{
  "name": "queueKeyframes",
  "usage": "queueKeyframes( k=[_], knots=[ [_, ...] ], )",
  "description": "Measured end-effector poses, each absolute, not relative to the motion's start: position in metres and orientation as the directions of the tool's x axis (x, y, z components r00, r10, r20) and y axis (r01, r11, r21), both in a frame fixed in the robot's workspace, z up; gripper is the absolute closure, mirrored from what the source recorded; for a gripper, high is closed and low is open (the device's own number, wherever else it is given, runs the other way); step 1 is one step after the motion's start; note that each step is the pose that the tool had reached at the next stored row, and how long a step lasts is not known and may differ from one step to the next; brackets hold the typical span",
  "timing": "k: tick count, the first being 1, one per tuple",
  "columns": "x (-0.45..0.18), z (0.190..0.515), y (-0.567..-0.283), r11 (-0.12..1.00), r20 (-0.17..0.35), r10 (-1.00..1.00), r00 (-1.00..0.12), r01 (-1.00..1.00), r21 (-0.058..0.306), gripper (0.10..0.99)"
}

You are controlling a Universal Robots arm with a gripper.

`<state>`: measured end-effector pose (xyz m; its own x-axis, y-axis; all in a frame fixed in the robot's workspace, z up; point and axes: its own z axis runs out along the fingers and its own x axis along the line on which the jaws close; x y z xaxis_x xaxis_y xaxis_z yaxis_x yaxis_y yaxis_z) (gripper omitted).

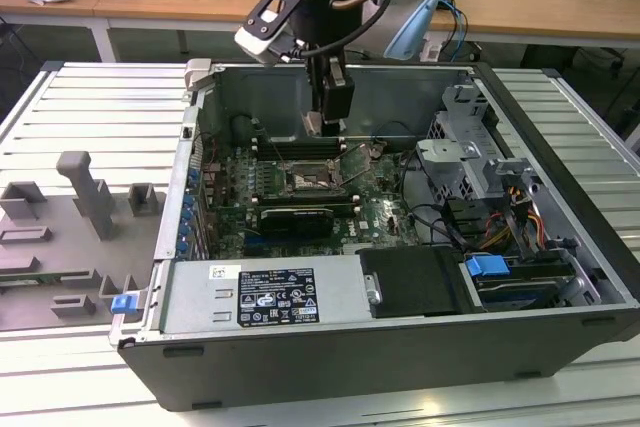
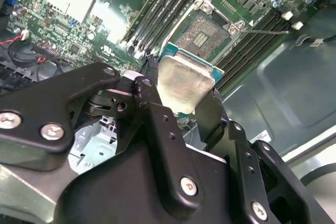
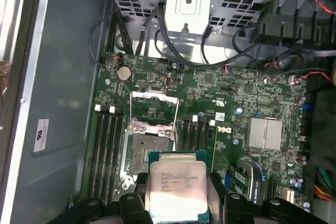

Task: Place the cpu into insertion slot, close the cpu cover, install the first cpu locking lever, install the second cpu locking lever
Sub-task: 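Place the cpu into insertion slot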

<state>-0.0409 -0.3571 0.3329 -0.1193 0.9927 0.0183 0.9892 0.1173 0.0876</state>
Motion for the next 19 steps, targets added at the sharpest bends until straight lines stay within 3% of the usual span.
queueKeyframes(
  k=[5,19],
  knots=[
    [-0.041,0.319,-0.357,0.044,0.018,0.999,-0.046,0.995,0.088,0.561],
    [-0.042,0.290,-0.348,0.040,0.018,0.999,-0.042,0.995,0.087,0.561]
  ],
)
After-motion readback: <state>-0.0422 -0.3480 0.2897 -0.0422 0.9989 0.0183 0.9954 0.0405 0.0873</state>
